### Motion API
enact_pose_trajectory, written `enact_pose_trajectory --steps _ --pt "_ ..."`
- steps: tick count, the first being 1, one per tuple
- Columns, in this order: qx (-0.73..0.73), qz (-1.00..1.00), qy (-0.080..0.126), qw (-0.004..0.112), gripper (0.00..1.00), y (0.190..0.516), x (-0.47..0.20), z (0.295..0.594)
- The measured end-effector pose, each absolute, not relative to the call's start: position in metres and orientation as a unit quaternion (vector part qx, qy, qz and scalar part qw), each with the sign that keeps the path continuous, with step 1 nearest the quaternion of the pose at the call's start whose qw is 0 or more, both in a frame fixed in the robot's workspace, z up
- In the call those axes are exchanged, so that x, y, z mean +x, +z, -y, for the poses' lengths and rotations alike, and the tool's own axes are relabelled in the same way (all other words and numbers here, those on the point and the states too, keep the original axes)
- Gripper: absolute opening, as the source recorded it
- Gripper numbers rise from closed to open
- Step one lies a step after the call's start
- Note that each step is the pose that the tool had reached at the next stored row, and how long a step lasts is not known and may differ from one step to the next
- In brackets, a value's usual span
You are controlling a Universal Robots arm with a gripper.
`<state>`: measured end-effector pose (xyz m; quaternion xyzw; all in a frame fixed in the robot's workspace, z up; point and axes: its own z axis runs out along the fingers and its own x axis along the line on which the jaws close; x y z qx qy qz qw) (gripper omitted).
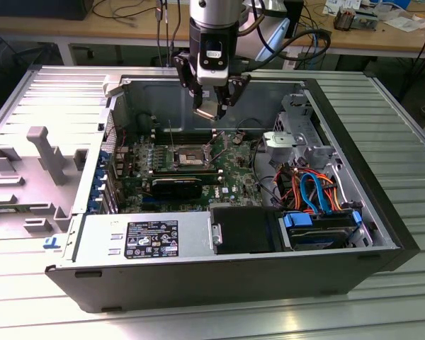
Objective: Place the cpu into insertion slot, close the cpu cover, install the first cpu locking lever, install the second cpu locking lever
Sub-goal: 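Place the cpu into insertion slot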
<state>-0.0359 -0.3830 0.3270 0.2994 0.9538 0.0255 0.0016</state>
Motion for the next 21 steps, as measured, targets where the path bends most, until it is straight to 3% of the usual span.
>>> enact_pose_trajectory --steps 21 --pt "0.311 -0.95 0.025 0.002 0.54 0.3264 -0.0359 0.383"
